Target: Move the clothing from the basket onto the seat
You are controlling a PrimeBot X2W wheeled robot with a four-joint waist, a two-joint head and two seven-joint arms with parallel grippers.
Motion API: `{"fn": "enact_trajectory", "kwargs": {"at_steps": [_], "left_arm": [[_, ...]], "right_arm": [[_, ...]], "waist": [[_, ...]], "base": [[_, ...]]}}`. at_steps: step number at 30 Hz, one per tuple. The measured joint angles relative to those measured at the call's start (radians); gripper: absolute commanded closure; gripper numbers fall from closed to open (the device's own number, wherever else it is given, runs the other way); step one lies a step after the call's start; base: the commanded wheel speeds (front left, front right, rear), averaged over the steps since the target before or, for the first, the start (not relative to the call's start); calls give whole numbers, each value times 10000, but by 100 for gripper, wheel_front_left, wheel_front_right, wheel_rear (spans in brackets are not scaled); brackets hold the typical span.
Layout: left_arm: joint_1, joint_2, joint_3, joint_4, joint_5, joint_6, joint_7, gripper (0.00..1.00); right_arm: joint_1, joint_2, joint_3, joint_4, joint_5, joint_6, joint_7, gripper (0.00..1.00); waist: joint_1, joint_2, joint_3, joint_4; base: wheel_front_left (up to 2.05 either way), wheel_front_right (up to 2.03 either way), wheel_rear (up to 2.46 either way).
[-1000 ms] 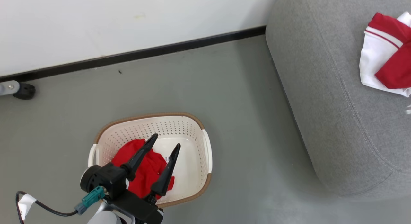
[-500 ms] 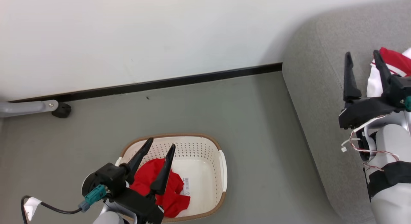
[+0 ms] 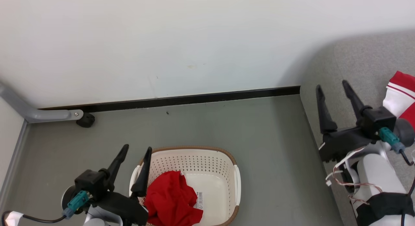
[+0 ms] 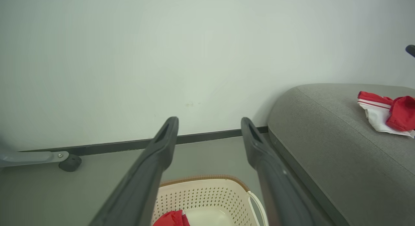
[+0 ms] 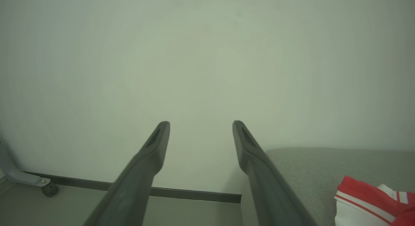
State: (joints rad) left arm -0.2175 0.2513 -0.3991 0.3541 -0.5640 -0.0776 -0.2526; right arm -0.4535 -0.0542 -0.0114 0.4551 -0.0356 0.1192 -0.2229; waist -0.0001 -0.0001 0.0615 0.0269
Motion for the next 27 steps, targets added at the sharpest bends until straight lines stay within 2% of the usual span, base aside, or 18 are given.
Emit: {"fn": "enact_trajectory", "kwargs": {"at_steps": [15,27], "left_arm": [[450,36,1156,514,234,692,0,0],[1256,46,1593,861,660,876,0,0]], "right_arm": [[1268,10,1831,44,1271,42,-75,0],[1968,10,2665,-8,2075,-56,-163,0]], "waist": [[1,1,-143,78],[1,1,-336,334]], "base": [[0,0,0],[0,0,0]]}}
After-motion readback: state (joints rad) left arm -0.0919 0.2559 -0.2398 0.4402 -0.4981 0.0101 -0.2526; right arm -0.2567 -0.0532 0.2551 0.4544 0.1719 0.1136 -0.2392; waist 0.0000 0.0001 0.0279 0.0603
